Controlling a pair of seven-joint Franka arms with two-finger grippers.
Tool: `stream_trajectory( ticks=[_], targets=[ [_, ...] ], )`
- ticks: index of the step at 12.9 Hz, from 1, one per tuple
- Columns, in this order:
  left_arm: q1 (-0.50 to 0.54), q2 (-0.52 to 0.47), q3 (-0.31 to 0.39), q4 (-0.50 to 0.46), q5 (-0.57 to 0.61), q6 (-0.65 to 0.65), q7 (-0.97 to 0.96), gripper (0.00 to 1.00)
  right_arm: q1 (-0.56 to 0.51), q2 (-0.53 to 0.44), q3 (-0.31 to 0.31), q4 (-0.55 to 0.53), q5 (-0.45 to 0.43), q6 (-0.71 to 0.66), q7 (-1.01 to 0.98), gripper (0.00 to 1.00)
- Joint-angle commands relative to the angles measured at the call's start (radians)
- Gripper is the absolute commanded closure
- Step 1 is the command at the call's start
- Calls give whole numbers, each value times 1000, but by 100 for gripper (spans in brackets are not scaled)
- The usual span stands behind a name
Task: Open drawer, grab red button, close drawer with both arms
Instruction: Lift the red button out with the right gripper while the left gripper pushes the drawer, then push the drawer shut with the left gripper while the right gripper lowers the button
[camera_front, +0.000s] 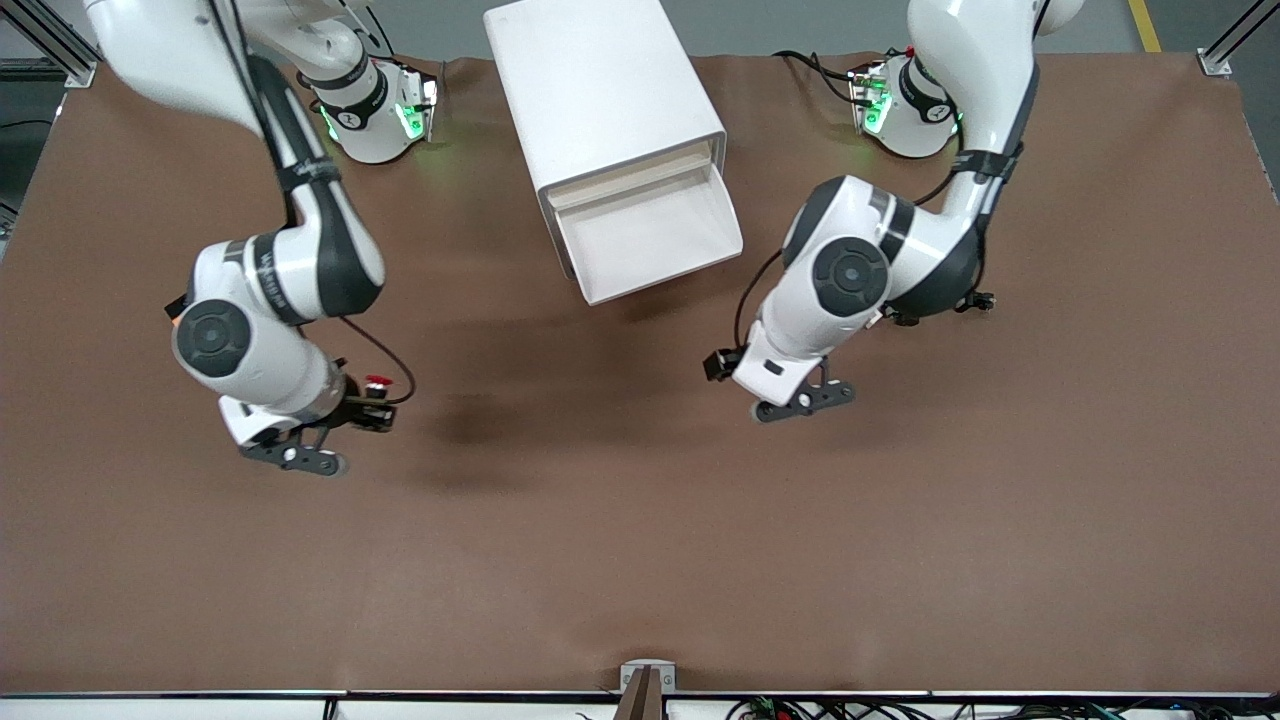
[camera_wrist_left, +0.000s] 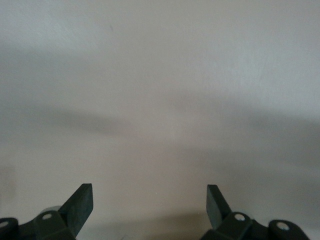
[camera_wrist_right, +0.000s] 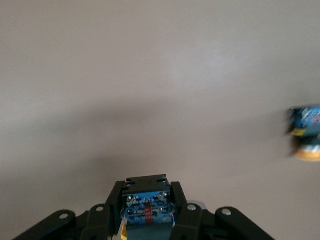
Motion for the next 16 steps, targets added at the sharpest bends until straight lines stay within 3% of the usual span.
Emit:
stream_trajectory(
  ticks=[1,6,11,16],
  targets=[
    [-6,-69,-37,-117,21,38,-17,0,-104,32,23,-42,-14,93,-101,100],
    [-76,-66,-77,-179,21,37,-186,0,-169,110,25,-44,-14,176,-178,100],
    [-104,-66,-118,-200,15,28,-213,0,-184,199,25,-48,-14,296,-207,100],
    [-100,-81,-197,-226,10,23,-250,0,-181,198,25,-68,-14,291,-190,100]
  ],
)
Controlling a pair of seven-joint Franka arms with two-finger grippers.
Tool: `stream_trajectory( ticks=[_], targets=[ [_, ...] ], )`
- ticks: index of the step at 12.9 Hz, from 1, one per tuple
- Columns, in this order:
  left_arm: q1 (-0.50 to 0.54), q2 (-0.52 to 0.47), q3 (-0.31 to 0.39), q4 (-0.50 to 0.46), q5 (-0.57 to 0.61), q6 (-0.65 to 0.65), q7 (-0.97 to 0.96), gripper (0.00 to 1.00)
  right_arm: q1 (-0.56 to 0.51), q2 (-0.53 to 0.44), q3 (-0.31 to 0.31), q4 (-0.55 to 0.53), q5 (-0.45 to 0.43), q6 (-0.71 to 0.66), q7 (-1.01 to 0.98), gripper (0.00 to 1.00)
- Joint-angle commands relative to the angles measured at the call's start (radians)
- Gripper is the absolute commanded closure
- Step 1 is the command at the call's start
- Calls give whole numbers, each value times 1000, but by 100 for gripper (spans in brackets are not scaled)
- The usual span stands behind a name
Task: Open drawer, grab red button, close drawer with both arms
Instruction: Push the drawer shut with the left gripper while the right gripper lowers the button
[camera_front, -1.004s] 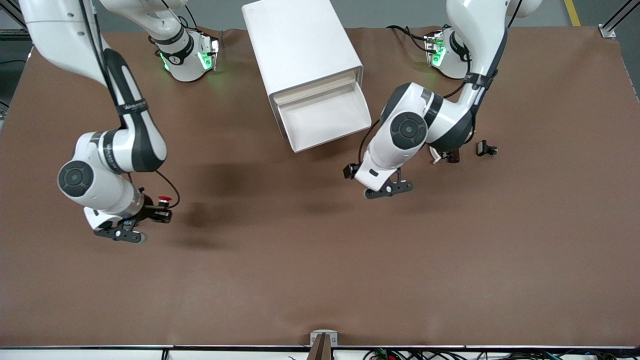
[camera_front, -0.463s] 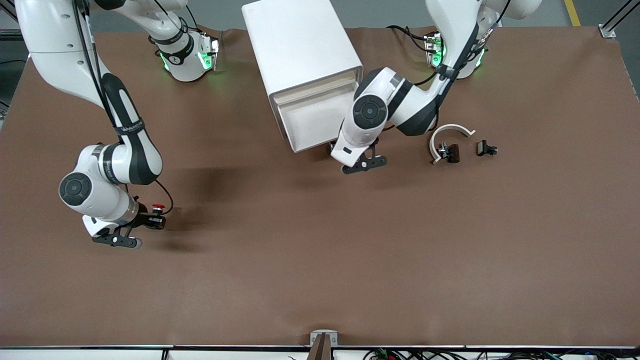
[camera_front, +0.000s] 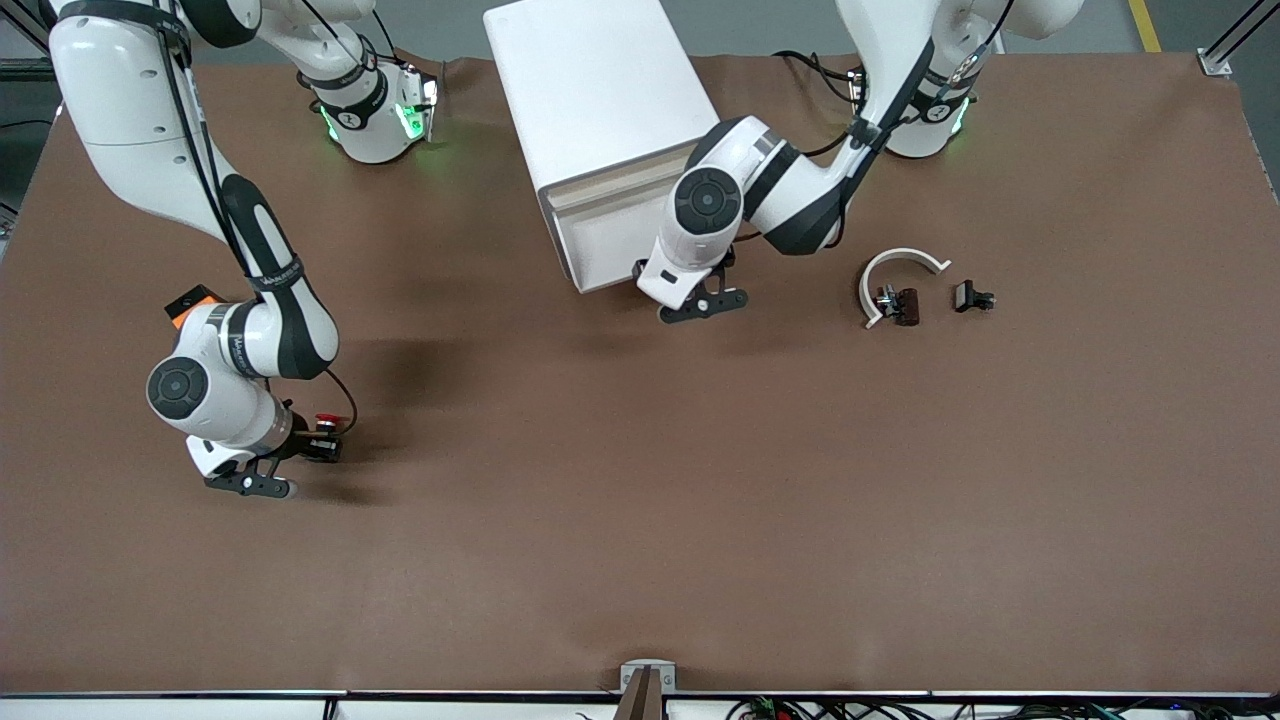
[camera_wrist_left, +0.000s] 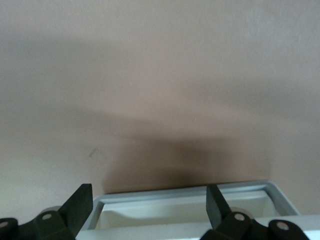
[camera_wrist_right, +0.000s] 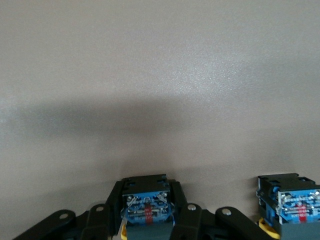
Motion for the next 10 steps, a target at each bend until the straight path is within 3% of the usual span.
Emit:
stream_trajectory(
  ticks=[1,7,10],
  targets=[
    [9,-45,-46,-45,7,1,-18,0,-22,-21,18,-27,-11,-1,7,100],
    [11,-37,-145,-52,-38,1,-98,0,-26,-80,7,-62,-12,-60,5,100],
    [5,-33,-156,-54,-55,-6,-128,0,-26,-80,1,-63,-12,-58,2,100]
  ],
)
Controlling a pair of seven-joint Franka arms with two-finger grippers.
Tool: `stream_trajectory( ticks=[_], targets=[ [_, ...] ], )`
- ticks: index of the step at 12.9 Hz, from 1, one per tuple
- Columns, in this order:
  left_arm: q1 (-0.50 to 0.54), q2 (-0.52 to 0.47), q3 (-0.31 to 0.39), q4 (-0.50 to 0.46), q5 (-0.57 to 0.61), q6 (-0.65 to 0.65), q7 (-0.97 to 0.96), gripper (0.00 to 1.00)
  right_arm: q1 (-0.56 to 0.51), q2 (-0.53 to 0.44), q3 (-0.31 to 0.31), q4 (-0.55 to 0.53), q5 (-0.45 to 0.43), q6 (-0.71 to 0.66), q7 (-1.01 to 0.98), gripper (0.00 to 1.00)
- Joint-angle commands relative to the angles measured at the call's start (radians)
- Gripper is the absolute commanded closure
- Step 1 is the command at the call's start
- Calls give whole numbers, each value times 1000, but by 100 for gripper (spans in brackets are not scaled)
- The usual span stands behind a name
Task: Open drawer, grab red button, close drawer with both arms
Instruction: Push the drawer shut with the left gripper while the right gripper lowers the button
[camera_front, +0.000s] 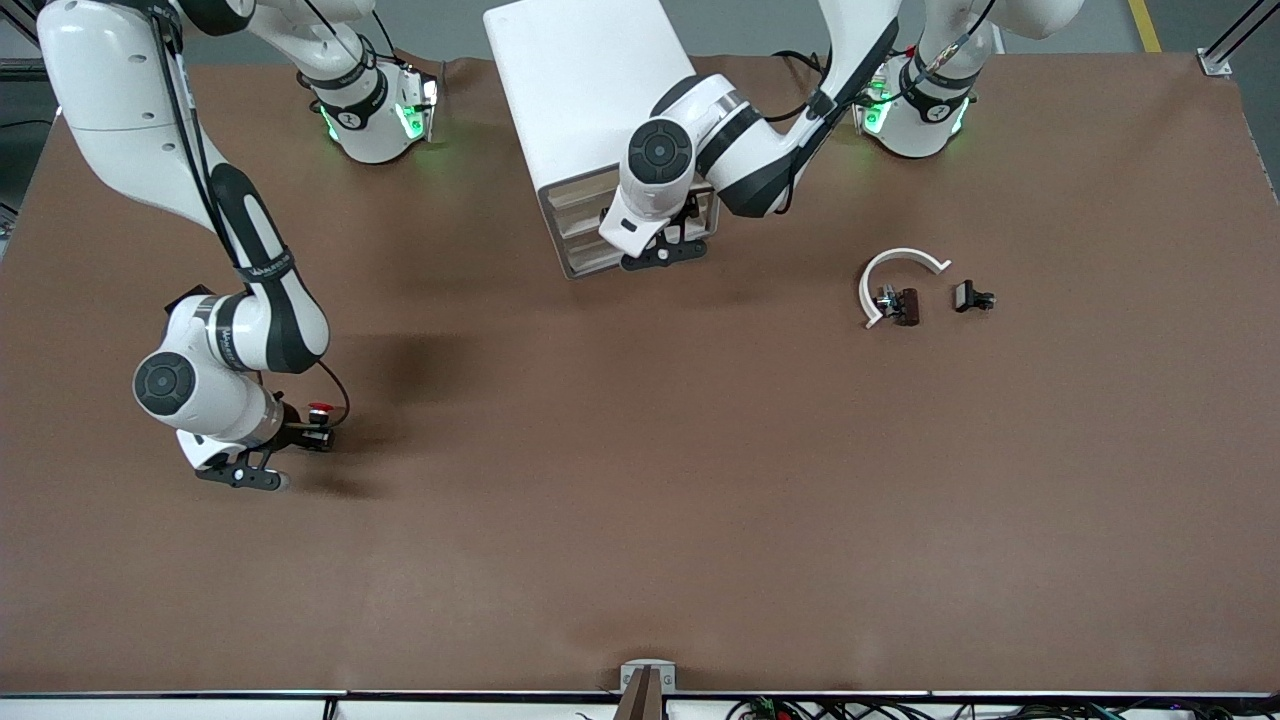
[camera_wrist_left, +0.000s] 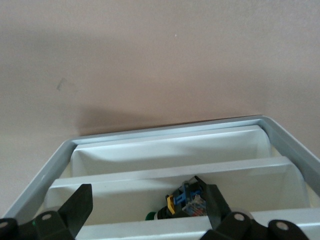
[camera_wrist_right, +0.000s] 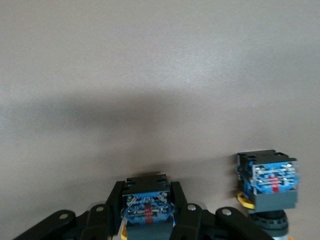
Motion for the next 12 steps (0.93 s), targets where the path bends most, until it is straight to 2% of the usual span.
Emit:
stream_trajectory(
  ticks=[1,6,7,8,9,12],
  targets=[
    [3,-20,-18,-23,-21,-6,-35,0,-19,-34,13,-35,-12,-3,2,100],
    [15,-14,-18,1,-24,-13,-107,0,-41,-25,13,-38,-12,6,-5,100],
    [38,-14,-15,21,-20,-16,-106,0,-41,-25,13,-36,-12,0,-7,94],
    [91,-14,-15,44,-14,-39,-98,0,-41,-25,13,-36,-12,0,-4,5],
    [136,-13,-15,79,-12,-64,-97,0,-39,-25,13,-36,-12,-2,-1,0],
    [286,-16,-15,171,-9,-153,-97,0,-31,-35,15,-22,-12,-24,5,0]
  ],
)
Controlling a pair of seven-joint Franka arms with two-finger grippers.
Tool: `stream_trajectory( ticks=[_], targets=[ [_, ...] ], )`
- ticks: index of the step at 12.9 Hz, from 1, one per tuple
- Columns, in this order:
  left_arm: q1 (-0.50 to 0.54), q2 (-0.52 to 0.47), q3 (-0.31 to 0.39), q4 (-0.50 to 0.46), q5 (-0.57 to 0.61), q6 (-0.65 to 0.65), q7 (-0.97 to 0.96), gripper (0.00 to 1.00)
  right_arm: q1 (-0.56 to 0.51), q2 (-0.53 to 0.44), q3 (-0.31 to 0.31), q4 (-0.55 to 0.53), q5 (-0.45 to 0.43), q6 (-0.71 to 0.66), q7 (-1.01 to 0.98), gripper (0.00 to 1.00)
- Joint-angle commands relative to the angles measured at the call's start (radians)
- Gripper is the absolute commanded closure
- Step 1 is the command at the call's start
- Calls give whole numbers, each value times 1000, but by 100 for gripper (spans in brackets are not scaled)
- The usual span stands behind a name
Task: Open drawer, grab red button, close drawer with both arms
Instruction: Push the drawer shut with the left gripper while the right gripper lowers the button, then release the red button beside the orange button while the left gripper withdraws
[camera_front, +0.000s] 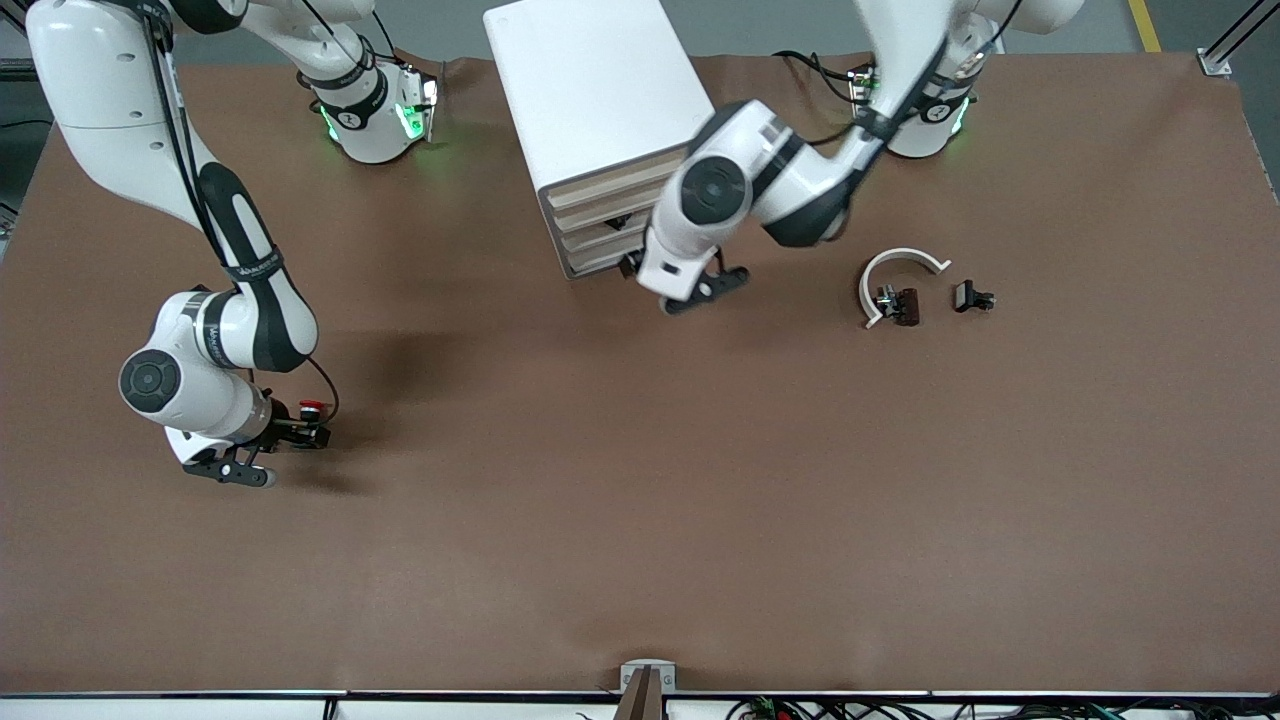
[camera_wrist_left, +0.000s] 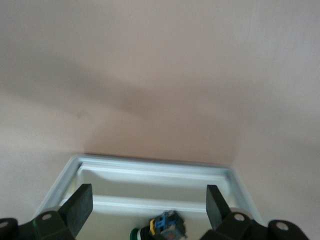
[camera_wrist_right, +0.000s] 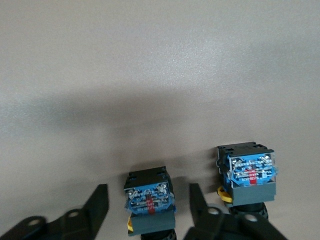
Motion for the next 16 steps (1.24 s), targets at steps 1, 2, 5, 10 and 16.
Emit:
stream_trajectory(
  ticks=[1,2,5,10,16],
  targets=[
    [125,-9,-9,88,-3,-98,2,0,-5,-33,13,17,-12,-62,8,0],
    [169,-8,-9,116,-1,-111,2,0,-4,-38,16,68,-12,-133,8,0],
    [304,20,-7,148,0,-112,4,0,11,-42,19,208,-11,-322,3,0],
    [397,35,2,186,192,-114,31,0,39,-156,16,301,-15,-485,-4,0],
    [482,9,2,314,385,-196,390,0,24,-214,10,576,-21,-899,-47,0]
  ],
)
